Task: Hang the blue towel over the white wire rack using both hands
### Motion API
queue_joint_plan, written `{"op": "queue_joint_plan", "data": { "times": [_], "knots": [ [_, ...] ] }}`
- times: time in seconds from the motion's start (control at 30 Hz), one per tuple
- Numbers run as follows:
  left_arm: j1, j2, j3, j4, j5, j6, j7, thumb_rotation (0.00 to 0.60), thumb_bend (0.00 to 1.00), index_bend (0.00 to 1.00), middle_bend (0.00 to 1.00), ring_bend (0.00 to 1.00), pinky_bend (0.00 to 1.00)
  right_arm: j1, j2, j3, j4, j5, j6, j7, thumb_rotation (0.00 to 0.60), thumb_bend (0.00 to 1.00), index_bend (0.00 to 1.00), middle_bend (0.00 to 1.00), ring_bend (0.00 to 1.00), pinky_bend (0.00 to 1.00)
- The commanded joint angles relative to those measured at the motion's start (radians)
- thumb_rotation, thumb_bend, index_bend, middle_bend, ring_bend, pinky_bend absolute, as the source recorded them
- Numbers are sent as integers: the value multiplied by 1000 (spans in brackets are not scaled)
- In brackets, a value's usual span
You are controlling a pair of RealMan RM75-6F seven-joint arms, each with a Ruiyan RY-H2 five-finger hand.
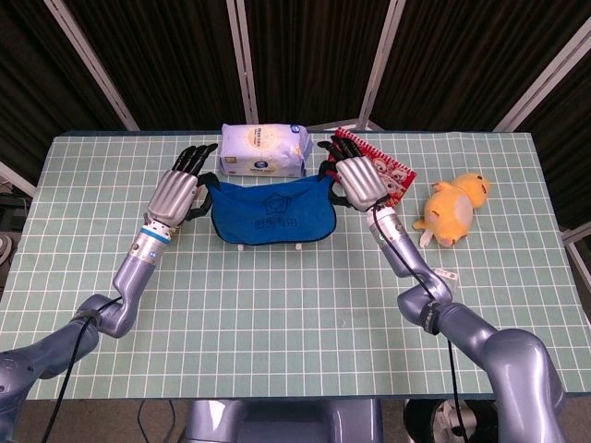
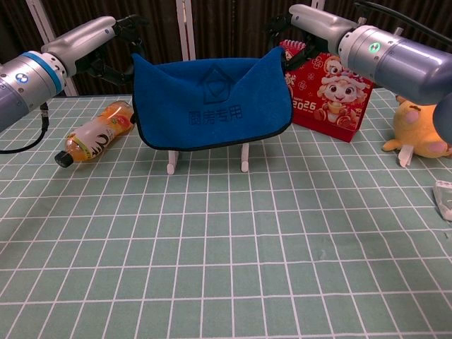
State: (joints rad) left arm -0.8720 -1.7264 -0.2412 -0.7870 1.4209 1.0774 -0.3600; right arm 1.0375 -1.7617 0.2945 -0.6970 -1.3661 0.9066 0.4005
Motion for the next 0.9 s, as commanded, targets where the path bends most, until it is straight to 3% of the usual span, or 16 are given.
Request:
{"op": "queue_joint_plan", "data": {
  "times": [0.03, 0.57, 0.73, 0.83, 0.9],
  "knots": [
    [0, -14, 12, 22, 4, -4, -15, 600, 616, 830, 0, 0, 0, 1, -13, -10, 20, -9, 2, 23, 600, 568, 613, 127, 0, 55],
    [18, -28, 44, 64, 7, -9, -49, 600, 614, 818, 0, 0, 0, -8, -25, -31, 26, -16, 7, 40, 600, 549, 613, 126, 0, 55],
    [19, -27, 55, 77, 10, -23, -53, 600, 613, 772, 0, 0, 0, -2, -23, -35, 21, -19, -4, 40, 600, 512, 614, 126, 0, 54],
    [18, -25, 59, 74, 12, -29, -58, 600, 613, 664, 0, 0, 0, -3, -17, -44, 18, -25, -11, 40, 600, 441, 580, 126, 0, 43],
    [18, -24, 60, 73, 12, -27, -54, 600, 592, 458, 0, 0, 0, -5, -11, -49, 13, -29, -13, 47, 600, 338, 424, 109, 0, 30]
  ]
}}
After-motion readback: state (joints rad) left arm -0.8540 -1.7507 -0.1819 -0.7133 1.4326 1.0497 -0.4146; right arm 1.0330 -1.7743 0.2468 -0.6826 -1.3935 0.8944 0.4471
